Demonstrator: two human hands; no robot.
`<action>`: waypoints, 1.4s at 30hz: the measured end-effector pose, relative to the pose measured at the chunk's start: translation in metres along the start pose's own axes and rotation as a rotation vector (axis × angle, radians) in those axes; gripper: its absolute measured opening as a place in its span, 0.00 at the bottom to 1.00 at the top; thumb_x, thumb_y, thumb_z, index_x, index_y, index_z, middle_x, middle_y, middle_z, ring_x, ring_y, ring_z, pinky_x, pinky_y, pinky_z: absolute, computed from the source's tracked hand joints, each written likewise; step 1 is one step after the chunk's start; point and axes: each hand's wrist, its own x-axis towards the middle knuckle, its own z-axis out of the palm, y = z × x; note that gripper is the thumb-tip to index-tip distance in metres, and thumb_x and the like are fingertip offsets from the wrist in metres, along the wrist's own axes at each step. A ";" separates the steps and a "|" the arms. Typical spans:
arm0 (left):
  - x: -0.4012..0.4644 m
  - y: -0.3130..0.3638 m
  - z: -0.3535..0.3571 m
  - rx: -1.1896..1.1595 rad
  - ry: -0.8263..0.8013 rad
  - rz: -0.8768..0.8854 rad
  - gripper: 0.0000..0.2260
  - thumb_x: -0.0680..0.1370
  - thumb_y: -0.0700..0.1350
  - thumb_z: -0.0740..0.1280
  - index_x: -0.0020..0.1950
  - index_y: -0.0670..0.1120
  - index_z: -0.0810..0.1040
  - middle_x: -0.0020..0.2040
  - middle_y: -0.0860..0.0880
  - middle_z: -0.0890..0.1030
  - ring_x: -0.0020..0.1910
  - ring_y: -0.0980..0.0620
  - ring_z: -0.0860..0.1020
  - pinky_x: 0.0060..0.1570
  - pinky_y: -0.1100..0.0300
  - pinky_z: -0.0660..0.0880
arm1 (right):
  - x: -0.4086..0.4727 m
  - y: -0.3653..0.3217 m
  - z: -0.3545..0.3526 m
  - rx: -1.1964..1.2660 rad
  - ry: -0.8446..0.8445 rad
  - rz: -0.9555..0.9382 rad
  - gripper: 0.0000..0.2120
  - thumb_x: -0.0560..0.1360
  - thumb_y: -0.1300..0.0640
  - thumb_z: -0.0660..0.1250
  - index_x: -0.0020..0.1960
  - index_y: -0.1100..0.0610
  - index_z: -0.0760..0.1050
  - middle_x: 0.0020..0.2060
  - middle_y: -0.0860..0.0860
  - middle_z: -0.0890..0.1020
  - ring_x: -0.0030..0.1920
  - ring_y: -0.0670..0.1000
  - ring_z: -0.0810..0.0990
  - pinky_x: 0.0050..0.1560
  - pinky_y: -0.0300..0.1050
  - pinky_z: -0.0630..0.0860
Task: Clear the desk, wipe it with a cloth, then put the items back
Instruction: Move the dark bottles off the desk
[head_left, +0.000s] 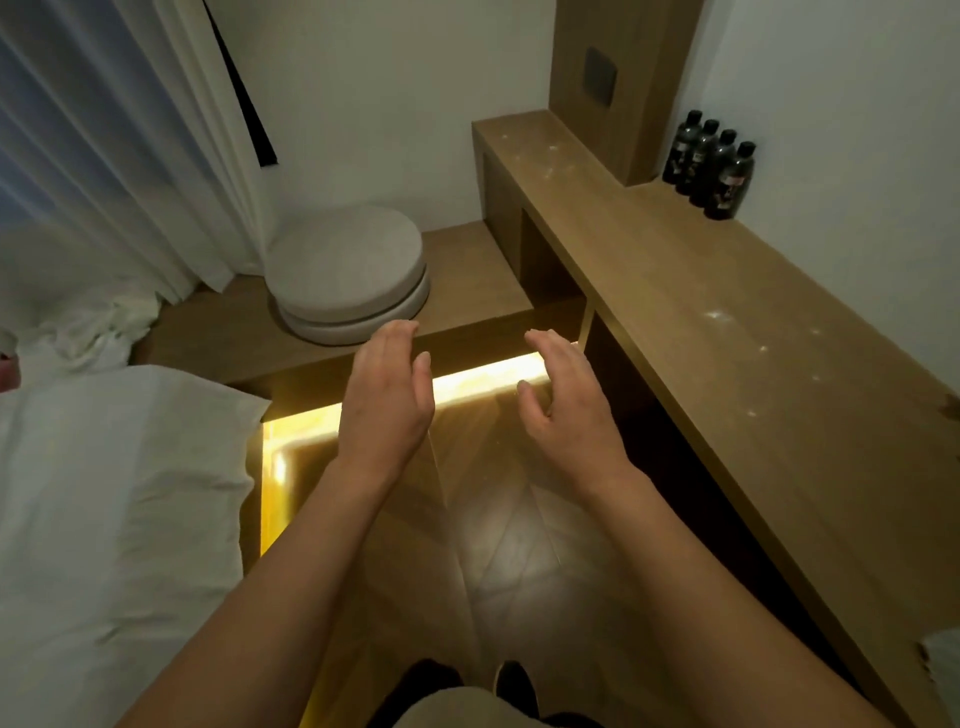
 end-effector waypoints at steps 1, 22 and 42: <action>0.012 -0.004 0.005 -0.003 -0.008 -0.013 0.15 0.83 0.42 0.62 0.69 0.41 0.73 0.65 0.43 0.77 0.65 0.45 0.74 0.65 0.51 0.71 | 0.013 0.002 0.003 -0.003 -0.007 0.008 0.24 0.80 0.56 0.64 0.75 0.51 0.65 0.74 0.48 0.68 0.76 0.48 0.61 0.76 0.52 0.62; 0.354 -0.144 0.117 -0.071 -0.128 0.032 0.16 0.83 0.40 0.62 0.69 0.39 0.73 0.67 0.41 0.76 0.65 0.42 0.73 0.66 0.52 0.69 | 0.354 0.033 0.111 -0.072 0.030 0.170 0.25 0.80 0.53 0.63 0.76 0.47 0.62 0.75 0.45 0.66 0.77 0.48 0.60 0.75 0.52 0.63; 0.624 -0.075 0.334 -0.127 -0.332 0.275 0.17 0.82 0.44 0.60 0.70 0.41 0.73 0.67 0.42 0.76 0.67 0.44 0.73 0.69 0.50 0.68 | 0.600 0.208 0.066 -0.064 0.198 0.409 0.27 0.80 0.51 0.63 0.77 0.44 0.59 0.75 0.43 0.65 0.76 0.45 0.59 0.72 0.43 0.55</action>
